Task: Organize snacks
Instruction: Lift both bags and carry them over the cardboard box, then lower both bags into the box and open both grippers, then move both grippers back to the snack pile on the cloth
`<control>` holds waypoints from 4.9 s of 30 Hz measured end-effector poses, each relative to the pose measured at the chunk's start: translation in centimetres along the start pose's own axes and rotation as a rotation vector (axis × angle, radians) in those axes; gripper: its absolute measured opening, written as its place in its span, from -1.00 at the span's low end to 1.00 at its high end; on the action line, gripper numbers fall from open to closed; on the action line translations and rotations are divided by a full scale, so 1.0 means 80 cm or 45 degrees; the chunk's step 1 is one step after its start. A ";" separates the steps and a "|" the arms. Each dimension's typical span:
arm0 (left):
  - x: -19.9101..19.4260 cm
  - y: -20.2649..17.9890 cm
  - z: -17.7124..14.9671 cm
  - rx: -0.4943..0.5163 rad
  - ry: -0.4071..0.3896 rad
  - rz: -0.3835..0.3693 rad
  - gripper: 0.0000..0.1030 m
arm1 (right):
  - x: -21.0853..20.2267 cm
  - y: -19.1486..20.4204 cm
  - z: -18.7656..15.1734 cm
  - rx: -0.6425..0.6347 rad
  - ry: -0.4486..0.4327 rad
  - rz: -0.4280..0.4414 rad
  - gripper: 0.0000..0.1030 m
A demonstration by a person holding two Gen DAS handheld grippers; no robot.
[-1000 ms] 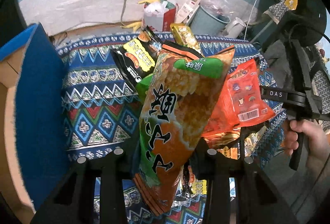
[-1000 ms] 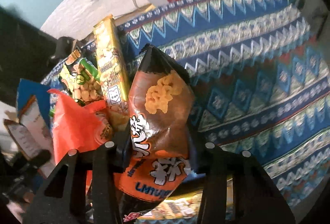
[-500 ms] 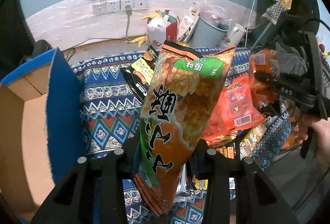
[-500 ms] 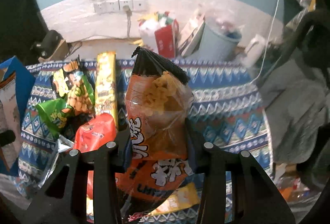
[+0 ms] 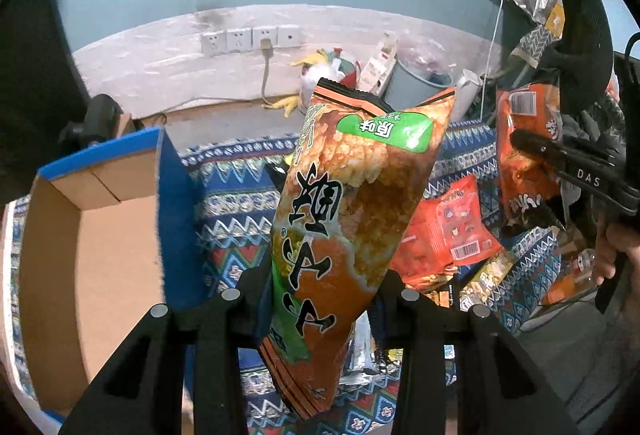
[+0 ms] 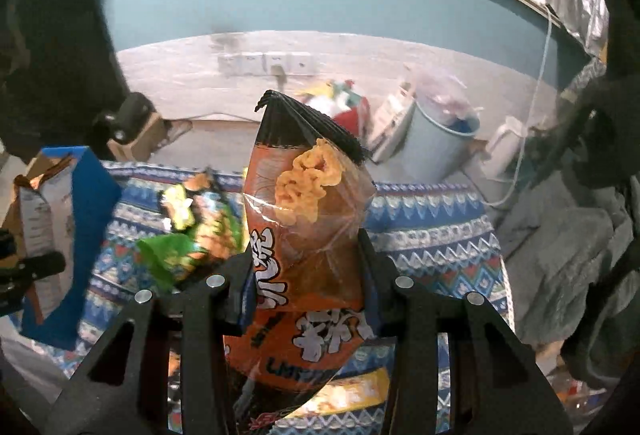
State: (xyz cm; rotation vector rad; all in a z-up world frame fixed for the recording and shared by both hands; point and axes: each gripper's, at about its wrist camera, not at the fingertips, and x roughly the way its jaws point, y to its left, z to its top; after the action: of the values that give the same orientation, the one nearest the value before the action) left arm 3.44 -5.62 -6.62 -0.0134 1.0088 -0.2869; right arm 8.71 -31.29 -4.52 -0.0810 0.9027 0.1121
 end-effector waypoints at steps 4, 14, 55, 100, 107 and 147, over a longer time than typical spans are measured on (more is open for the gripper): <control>-0.016 0.010 0.004 -0.015 -0.028 0.010 -0.25 | -0.006 0.024 0.012 -0.011 -0.024 0.080 -0.21; -0.037 0.056 -0.001 -0.082 -0.072 0.058 -0.25 | -0.013 0.097 0.037 -0.077 -0.034 0.209 -0.21; -0.113 0.225 -0.062 -0.364 -0.204 0.146 -0.32 | 0.018 0.407 0.070 -0.367 0.084 0.583 -0.21; -0.042 0.106 -0.044 -0.216 0.037 0.144 0.40 | 0.008 0.204 0.016 -0.102 0.221 0.351 0.48; -0.017 0.064 -0.043 -0.165 0.094 0.084 0.40 | 0.008 0.134 -0.009 0.003 0.242 0.269 0.48; 0.140 -0.025 -0.061 -0.095 0.338 -0.021 0.40 | 0.094 -0.045 -0.182 0.631 0.687 0.077 0.48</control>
State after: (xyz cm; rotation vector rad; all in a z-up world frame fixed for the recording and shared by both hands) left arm 4.51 -9.66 -18.27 -0.0524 1.2837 -0.2700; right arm 2.48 -36.11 -19.28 0.3958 1.4480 -0.0854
